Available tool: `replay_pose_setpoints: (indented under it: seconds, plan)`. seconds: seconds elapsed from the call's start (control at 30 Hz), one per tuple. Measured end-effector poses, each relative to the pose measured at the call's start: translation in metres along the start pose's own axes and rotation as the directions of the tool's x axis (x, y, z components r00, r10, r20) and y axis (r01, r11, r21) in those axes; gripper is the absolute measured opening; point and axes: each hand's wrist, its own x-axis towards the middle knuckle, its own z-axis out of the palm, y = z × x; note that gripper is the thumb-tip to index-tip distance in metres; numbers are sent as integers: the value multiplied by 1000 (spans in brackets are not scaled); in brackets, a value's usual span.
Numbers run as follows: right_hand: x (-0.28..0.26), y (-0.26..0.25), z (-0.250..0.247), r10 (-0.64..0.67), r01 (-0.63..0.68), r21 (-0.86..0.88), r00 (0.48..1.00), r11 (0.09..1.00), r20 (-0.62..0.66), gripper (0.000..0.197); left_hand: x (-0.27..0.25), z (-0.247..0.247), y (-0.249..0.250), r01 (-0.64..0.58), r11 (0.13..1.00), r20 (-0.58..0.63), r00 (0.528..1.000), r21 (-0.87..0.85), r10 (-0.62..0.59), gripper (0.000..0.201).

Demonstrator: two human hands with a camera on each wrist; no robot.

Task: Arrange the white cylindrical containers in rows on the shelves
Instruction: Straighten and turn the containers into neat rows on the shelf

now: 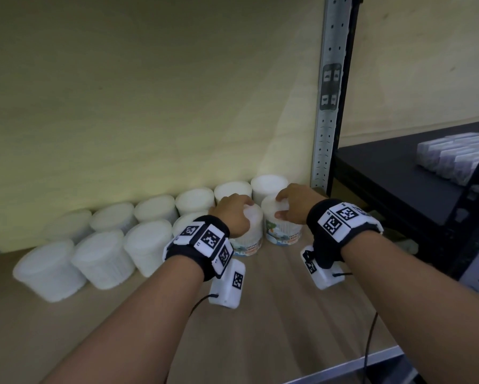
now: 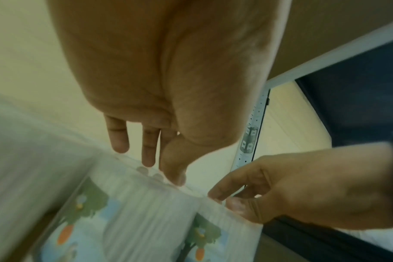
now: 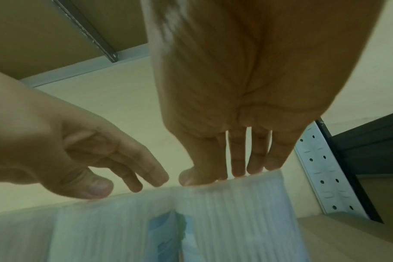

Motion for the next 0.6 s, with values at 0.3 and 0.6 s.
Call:
replay_pose_setpoints:
  seconds: [0.3, 0.6]
  plan:
    - [0, 1, 1, 3, -3, 9, 1000, 1000, -7, 57, -4, 14, -2, 25, 999, -130, 991, -40, -30, 50]
    - [-1, 0, 2, 13, -12, 18, 1000, 1000, -4, 57, -6, 13, -4, 8, 991, -145, 989, -131, -27, 50]
